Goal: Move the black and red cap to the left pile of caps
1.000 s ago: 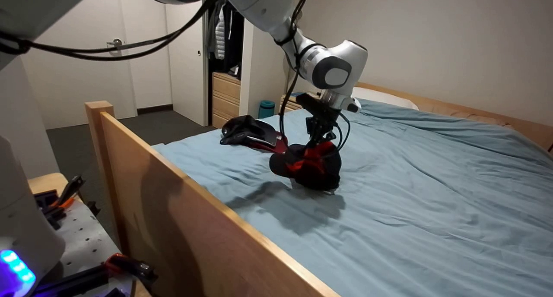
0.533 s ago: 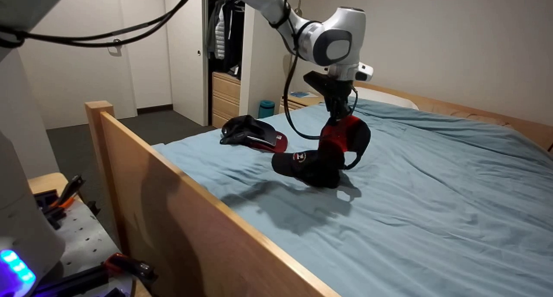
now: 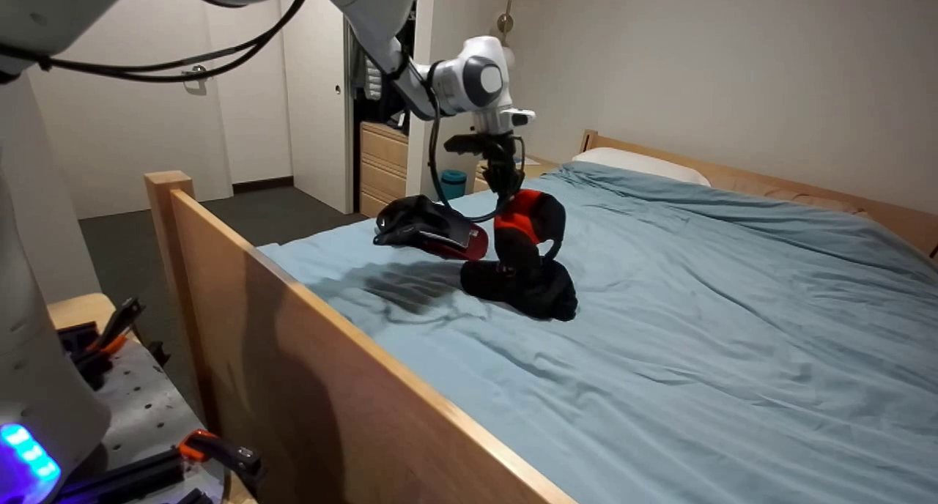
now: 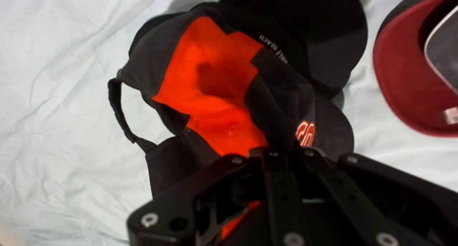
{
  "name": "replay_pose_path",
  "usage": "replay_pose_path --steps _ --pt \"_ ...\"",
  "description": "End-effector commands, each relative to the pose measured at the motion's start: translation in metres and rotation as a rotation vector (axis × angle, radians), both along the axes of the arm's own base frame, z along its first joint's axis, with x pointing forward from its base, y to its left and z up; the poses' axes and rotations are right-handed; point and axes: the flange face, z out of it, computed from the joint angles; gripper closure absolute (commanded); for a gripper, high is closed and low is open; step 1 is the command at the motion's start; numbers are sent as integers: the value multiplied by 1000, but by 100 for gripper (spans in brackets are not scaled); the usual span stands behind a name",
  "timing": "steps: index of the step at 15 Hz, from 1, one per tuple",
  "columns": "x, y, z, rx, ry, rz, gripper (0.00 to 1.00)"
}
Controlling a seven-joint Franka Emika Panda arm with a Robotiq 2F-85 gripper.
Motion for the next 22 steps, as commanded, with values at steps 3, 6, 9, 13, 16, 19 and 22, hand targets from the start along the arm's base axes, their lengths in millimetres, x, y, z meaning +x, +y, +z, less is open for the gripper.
replay_pose_path --steps 3,6,9,13,16,19,22 --pt "-2 20 -4 29 29 21 96" --pt "-20 -52 -7 143 54 -121 96" --pt "-35 -121 -21 210 75 -304 96" --pt "-29 -104 -33 173 105 -272 96" --pt "-18 -36 -31 204 96 -132 96" --pt "-10 36 -15 117 49 -37 96" --pt "-6 107 -19 -47 45 84 96"
